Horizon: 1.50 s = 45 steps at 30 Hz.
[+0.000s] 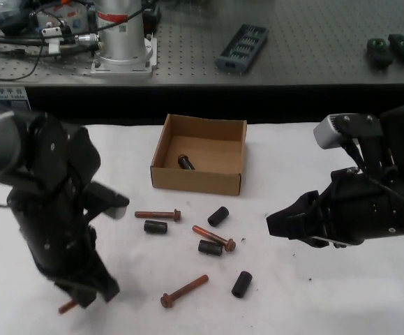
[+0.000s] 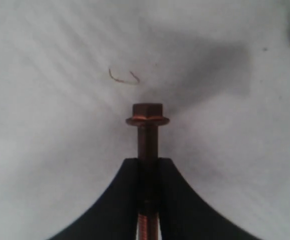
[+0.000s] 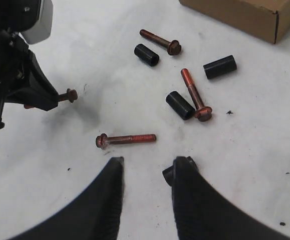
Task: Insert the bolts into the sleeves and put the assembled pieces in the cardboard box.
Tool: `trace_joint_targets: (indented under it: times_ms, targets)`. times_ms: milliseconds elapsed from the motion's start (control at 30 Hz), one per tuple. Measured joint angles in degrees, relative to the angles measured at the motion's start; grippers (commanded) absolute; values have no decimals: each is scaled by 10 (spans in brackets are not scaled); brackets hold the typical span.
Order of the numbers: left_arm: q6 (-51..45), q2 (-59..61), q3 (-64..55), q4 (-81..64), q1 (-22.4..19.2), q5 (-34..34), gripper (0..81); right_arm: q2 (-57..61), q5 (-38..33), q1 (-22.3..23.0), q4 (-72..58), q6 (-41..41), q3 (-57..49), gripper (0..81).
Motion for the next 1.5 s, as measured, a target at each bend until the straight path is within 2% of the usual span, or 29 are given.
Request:
trace_joint_targets:
  times_ms: [67,200,267,533,1000,1333,1433,1500]
  targets:
    - [0,0,5,1,0,4,106,0,0,0,1,0,0,256]
    - [0,0,14,-7,0,26,358,0,0,0,1,0,0,256]
    - [-5,0,15,-16,0,32,419,0,0,0,1,0,0,256]
    - [-21,0,15,-41,0,34,304,0,0,0,1,0,0,256]
    - [-21,0,15,-58,-6,34,304,0,0,0,1,0,0,256]
    - [-30,-9,46,-79,-32,-29,302,0,0,0,1,0,0,256]
    - [-34,-10,47,-82,-33,-39,240,0,0,0,1,0,0,256]
    - [-41,-10,49,-87,-34,-48,146,0,0,0,1,0,0,256]
